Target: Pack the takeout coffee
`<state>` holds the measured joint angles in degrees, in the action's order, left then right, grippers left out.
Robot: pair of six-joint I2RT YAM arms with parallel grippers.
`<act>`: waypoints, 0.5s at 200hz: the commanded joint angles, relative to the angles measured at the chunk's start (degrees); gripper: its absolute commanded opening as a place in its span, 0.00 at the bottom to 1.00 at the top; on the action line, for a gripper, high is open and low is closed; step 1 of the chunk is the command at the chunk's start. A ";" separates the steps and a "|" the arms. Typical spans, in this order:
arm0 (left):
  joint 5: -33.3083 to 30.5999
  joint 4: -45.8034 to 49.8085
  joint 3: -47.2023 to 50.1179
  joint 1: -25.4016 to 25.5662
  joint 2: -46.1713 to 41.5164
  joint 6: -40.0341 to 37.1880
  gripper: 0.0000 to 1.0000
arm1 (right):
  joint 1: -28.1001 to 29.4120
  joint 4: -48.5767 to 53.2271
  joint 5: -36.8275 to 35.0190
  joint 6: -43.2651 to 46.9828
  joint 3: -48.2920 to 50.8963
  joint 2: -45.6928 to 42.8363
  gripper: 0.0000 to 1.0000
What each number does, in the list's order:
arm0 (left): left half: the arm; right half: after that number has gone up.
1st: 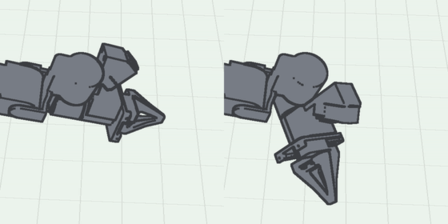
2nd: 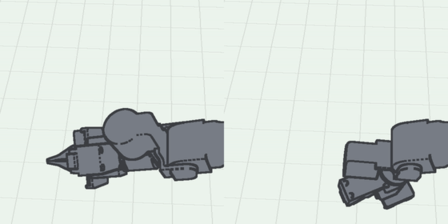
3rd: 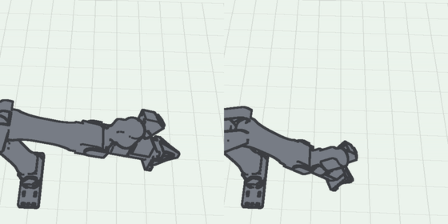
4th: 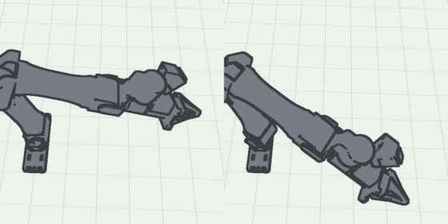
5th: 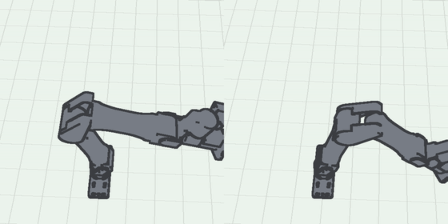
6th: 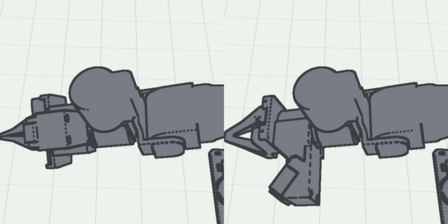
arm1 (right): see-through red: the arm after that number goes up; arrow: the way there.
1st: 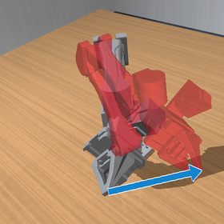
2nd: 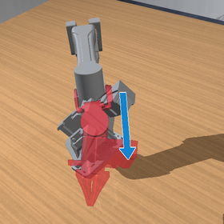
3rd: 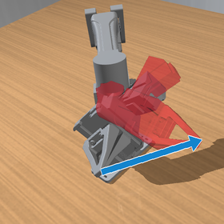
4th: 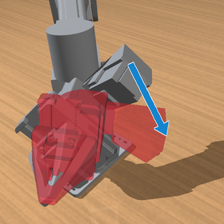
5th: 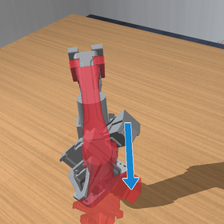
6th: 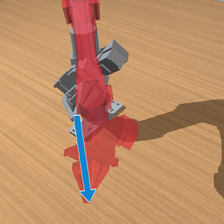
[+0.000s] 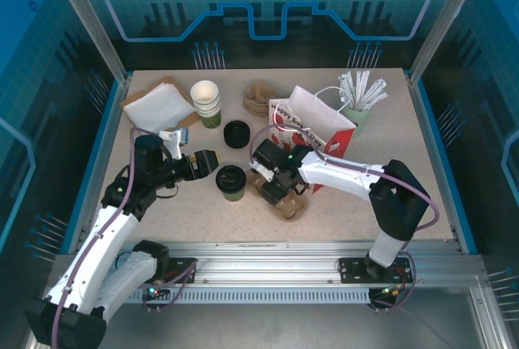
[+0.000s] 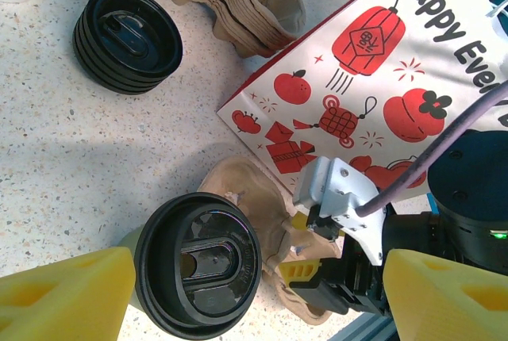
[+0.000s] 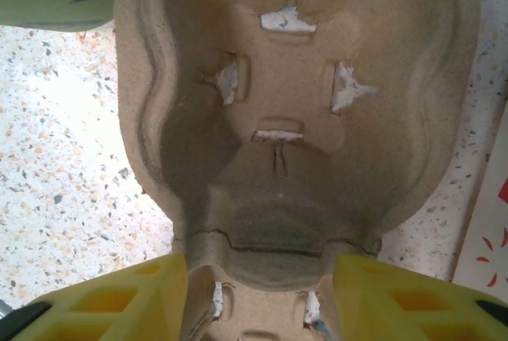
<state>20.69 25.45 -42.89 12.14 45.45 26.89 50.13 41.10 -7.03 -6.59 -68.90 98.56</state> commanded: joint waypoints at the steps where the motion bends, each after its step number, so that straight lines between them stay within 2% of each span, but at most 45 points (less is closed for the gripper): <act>1: 1.42 0.17 0.88 -0.38 -0.79 -0.53 0.83 | -0.69 1.97 -0.23 -0.12 -1.75 1.69 0.51; 100: 1.50 -0.14 1.25 -0.36 -1.07 -0.87 0.83 | -0.99 2.16 -0.44 -0.74 -2.31 4.11 0.50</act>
<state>20.88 25.30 -42.57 12.14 45.21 26.87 50.06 42.02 -7.09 -6.61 -69.87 101.32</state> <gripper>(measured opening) 0.834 0.503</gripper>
